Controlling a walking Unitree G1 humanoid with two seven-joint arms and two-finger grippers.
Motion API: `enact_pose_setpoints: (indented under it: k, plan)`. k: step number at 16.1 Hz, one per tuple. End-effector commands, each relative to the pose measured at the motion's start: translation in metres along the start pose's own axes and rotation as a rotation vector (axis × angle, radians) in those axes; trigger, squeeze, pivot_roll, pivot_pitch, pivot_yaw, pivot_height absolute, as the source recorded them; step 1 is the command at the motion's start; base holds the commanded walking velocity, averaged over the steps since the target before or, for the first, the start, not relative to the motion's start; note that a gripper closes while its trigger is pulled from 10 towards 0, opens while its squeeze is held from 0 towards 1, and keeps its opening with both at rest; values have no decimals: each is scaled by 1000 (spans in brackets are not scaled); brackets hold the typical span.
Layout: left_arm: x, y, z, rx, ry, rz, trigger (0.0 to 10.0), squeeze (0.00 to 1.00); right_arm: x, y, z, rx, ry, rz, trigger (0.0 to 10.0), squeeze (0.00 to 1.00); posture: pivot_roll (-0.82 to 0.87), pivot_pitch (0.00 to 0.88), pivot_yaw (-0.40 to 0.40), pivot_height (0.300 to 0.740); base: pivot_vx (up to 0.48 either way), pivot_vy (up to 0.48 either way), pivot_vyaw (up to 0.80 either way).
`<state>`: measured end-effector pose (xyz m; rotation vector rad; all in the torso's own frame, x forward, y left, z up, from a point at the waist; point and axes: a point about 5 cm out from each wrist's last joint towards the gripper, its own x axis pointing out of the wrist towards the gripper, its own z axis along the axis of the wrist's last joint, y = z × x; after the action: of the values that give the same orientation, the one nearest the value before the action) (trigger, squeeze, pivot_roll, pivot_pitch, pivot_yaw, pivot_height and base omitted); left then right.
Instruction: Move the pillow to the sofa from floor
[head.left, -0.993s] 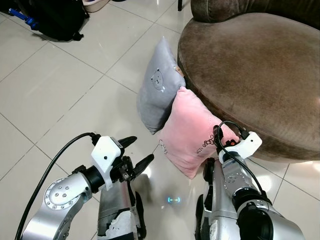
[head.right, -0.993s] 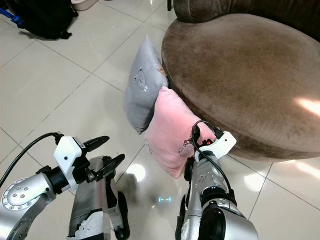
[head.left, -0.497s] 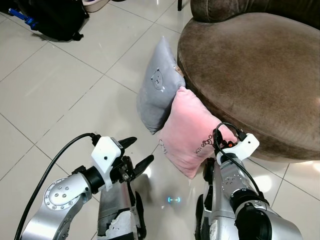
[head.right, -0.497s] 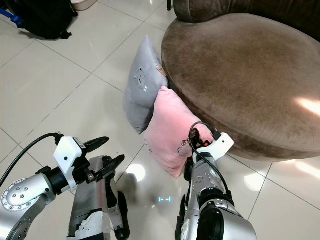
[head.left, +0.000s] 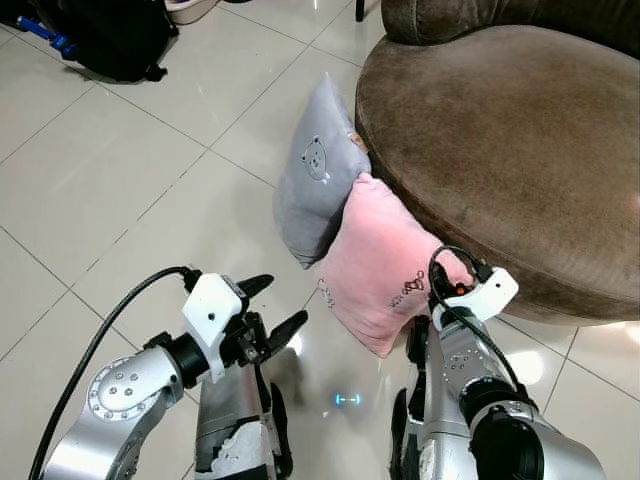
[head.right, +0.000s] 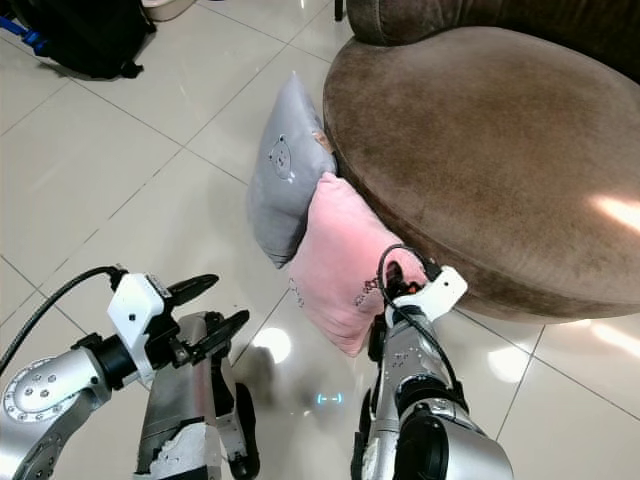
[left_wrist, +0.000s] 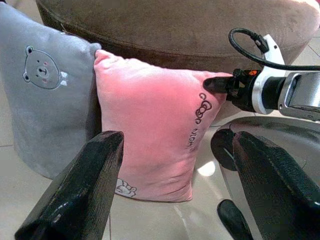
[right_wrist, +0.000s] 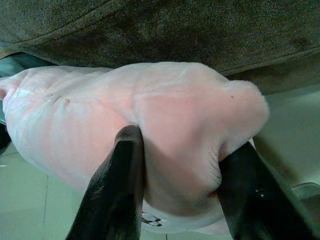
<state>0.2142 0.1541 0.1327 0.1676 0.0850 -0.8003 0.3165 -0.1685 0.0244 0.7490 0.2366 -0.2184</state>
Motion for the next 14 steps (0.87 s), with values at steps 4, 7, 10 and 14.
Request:
enact_pose_setpoints:
  k: [4,7,10,14]
  plan:
    - [-4,-4,-1,1,13,-9,10000,0,-4,-4,-10,-13,34,-13,0,0,190,323,57,519,0,0,0]
    - [-3,-5,-2,0,11,-10,10000,0,-4,-5,-10,-17,34,-9,0,0,187,318,55,519,0,0,0]
    - [-2,-5,-1,0,7,-8,10000,0,-4,-5,-9,-20,33,-8,0,0,185,318,53,519,0,0,0]
    - [0,-5,-2,-2,5,-4,10000,0,-4,-5,-8,-22,34,-2,0,0,179,313,48,519,0,0,0]
